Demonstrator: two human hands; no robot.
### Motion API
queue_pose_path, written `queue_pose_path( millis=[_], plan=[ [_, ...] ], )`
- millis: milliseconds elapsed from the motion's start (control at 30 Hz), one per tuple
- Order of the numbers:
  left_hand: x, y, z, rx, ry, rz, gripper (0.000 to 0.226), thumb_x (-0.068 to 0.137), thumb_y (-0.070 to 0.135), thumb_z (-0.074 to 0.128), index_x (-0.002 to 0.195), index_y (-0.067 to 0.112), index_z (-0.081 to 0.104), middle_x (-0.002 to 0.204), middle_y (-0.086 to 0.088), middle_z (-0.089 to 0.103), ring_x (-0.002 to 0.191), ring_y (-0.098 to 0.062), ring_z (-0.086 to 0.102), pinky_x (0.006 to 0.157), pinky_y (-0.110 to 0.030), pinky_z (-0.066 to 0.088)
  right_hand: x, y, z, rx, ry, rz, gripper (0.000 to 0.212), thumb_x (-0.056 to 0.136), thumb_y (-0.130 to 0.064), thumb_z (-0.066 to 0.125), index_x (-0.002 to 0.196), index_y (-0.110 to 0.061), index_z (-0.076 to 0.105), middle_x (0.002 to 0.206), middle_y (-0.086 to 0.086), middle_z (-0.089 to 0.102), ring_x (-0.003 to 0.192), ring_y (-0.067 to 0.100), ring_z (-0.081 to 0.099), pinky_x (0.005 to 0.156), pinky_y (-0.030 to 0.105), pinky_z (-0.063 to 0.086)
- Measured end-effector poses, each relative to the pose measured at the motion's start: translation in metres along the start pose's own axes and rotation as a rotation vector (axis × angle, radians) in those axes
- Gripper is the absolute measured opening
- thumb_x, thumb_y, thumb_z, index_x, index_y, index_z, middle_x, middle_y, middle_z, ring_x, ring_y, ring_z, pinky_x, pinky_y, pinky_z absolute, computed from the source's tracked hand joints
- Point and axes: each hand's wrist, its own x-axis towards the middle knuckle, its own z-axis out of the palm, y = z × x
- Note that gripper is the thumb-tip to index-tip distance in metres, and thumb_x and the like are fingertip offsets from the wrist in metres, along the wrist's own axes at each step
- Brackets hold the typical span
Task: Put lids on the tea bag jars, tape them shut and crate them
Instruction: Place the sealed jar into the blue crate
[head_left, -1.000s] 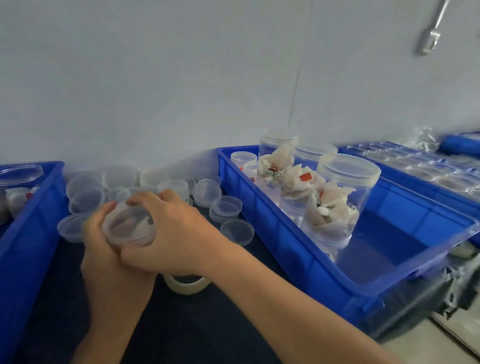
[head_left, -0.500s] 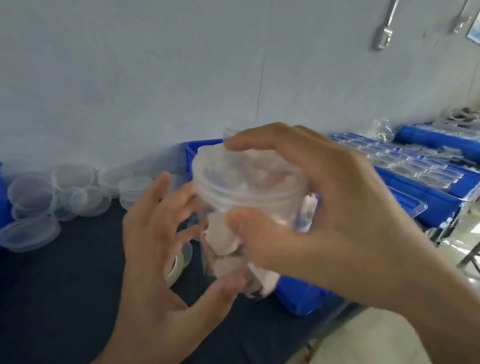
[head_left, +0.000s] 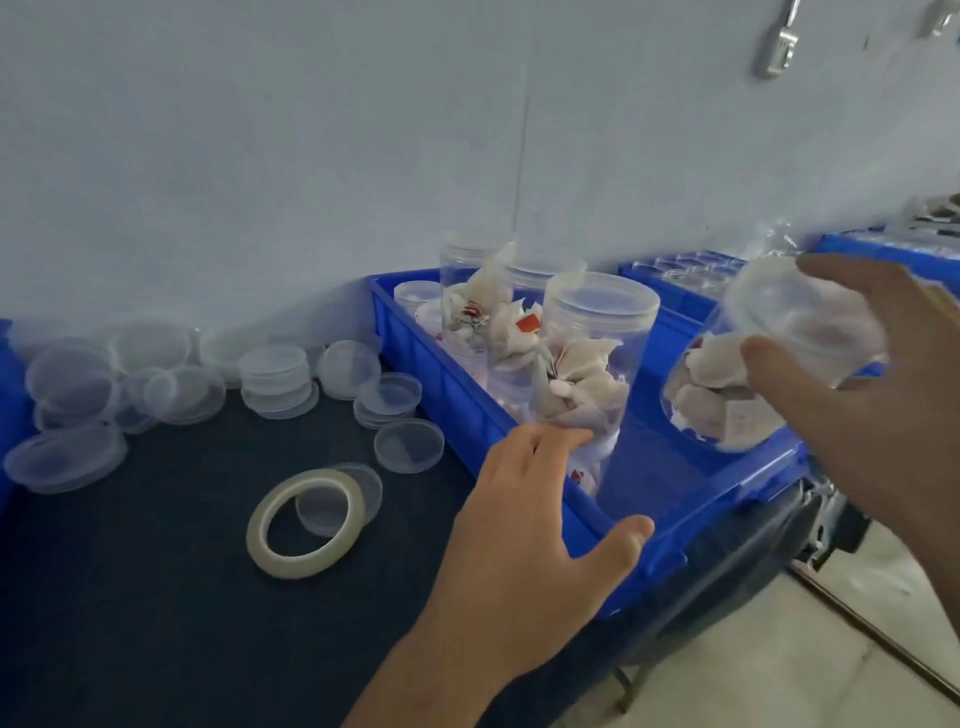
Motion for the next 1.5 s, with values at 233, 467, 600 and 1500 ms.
queue_pose_path(
  millis=[233, 467, 600, 1500],
  plan=[
    [-0.001, -0.006, 0.003, 0.061, -0.002, 0.0, 0.058, 0.089, 0.072, 0.055, 0.139, 0.055, 0.033, 0.138, 0.043, 0.027, 0.135, 0.018, 0.026, 0.09, -0.008, 0.033, 0.026, 0.044, 0.061, -0.186, -0.544, 0.169, 0.093, 0.076, -0.063, 0.075, 0.157, -0.041, 0.035, 0.147, 0.005, 0.057, 0.126, 0.029, 0.057, 0.096, 0.045, 0.048],
    [-0.003, -0.009, 0.003, 0.073, -0.002, 0.028, 0.06, 0.092, 0.069, 0.055, 0.146, 0.05, 0.035, 0.146, 0.039, 0.026, 0.14, 0.014, 0.026, 0.096, -0.009, 0.032, 0.026, 0.07, 0.074, -0.261, -0.873, 0.133, 0.117, 0.054, -0.089, 0.064, 0.157, -0.052, 0.024, 0.148, -0.006, 0.055, 0.126, 0.02, 0.056, 0.104, 0.043, 0.047],
    [-0.002, -0.009, 0.005, 0.077, 0.003, 0.021, 0.059, 0.091, 0.07, 0.053, 0.144, 0.05, 0.036, 0.146, 0.038, 0.024, 0.137, 0.015, 0.026, 0.093, -0.007, 0.029, 0.037, 0.072, 0.068, -0.324, -1.034, 0.105, 0.122, 0.05, -0.102, 0.063, 0.155, -0.058, 0.021, 0.144, -0.018, 0.049, 0.124, 0.012, 0.055, 0.108, 0.04, 0.046],
    [-0.001, -0.031, -0.009, 0.108, -0.054, 0.015, 0.051, 0.094, 0.066, 0.041, 0.141, 0.048, 0.036, 0.157, 0.036, 0.019, 0.145, 0.015, 0.018, 0.109, -0.019, 0.029, 0.072, -0.019, 0.097, 0.098, -0.018, -0.017, 0.067, 0.07, -0.067, 0.071, 0.131, -0.04, 0.065, 0.126, -0.001, 0.058, 0.101, 0.017, 0.058, 0.084, 0.03, 0.042]
  ],
)
